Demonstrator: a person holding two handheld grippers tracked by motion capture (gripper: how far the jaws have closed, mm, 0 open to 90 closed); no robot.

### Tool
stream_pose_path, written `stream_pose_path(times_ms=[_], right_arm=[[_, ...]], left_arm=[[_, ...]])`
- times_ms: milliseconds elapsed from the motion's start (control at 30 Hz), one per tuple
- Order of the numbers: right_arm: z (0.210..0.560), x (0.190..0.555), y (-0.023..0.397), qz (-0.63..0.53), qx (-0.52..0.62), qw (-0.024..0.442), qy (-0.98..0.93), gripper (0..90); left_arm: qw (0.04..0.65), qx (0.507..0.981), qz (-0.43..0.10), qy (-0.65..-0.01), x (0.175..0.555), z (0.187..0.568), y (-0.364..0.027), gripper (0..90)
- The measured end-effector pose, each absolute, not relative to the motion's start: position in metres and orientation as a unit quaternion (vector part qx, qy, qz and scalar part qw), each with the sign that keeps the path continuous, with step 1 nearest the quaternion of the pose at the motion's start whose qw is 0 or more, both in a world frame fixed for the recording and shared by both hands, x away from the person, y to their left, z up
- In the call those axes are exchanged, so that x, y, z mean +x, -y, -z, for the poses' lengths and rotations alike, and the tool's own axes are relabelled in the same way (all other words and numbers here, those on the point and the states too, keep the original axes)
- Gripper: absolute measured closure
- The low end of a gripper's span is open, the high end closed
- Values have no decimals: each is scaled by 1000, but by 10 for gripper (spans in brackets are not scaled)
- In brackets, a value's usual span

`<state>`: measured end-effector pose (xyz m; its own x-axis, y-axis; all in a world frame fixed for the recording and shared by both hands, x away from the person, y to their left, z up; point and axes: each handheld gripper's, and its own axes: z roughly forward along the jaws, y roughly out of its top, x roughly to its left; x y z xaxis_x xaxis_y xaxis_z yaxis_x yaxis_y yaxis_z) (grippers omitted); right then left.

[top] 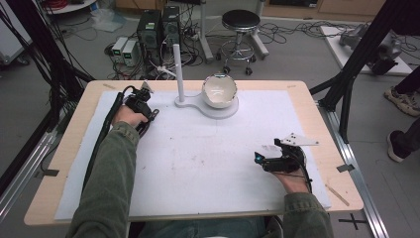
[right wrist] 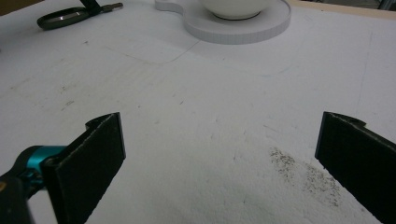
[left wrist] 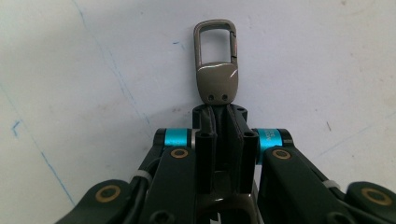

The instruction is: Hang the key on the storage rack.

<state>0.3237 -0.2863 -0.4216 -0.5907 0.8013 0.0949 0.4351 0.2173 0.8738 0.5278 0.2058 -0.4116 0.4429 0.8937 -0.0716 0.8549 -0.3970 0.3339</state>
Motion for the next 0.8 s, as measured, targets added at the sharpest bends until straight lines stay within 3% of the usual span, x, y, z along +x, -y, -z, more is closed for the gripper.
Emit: stream_pose_path(times_ms=[300, 800], right_arm=[[421, 325, 285, -475, 410, 194, -754, 6], [420, 324, 286, -483, 412, 191, -749, 6]], left_arm=[[158, 863, -96, -470, 519, 400, -201, 822], [258, 855, -101, -439, 491, 348, -212, 822]])
